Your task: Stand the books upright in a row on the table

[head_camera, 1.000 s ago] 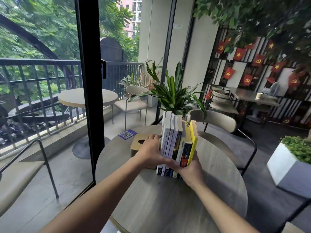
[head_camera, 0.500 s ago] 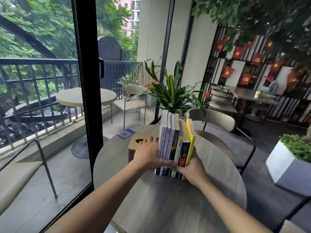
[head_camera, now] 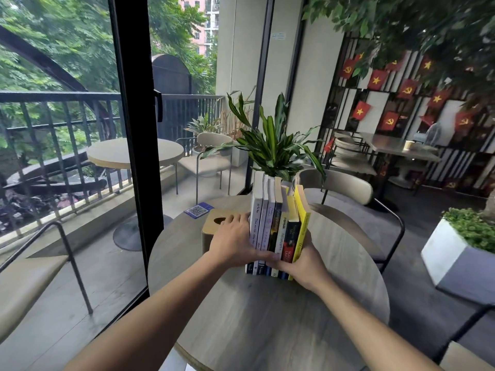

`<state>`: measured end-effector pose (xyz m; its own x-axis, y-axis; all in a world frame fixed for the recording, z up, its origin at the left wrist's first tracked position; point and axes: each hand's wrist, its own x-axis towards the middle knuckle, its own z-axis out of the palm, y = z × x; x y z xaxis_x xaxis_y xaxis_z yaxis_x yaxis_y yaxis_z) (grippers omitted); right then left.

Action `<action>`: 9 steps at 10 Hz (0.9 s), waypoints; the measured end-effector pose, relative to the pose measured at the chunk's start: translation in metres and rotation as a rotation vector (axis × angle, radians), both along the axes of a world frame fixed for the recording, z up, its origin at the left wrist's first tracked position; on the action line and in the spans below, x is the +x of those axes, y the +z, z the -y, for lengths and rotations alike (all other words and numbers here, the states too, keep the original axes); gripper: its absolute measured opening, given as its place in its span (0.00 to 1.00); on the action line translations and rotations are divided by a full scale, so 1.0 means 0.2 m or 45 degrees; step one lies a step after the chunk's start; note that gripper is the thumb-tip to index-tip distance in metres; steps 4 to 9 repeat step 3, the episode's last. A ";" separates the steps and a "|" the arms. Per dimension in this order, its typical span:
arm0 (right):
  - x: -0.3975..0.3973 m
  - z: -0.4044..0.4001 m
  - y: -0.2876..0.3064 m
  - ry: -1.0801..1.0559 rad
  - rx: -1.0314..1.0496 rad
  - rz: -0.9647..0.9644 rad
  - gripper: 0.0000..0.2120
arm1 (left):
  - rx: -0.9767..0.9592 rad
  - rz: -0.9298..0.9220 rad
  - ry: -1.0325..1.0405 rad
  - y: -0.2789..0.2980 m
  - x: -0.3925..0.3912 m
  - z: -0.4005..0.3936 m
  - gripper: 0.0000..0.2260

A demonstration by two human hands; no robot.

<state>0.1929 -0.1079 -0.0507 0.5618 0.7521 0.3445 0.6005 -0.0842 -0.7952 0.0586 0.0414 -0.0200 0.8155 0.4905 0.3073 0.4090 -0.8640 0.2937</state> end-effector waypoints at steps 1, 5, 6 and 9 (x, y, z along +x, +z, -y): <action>0.00 0.03 0.00 -0.026 -0.016 -0.002 0.52 | 0.072 0.065 0.116 -0.01 -0.01 0.01 0.56; 0.00 0.08 0.03 -0.162 -0.170 0.132 0.65 | 0.083 0.195 0.186 0.05 -0.07 0.05 0.61; 0.00 0.08 0.03 -0.162 -0.170 0.132 0.65 | 0.083 0.195 0.186 0.05 -0.07 0.05 0.61; 0.00 0.08 0.03 -0.162 -0.170 0.132 0.65 | 0.083 0.195 0.186 0.05 -0.07 0.05 0.61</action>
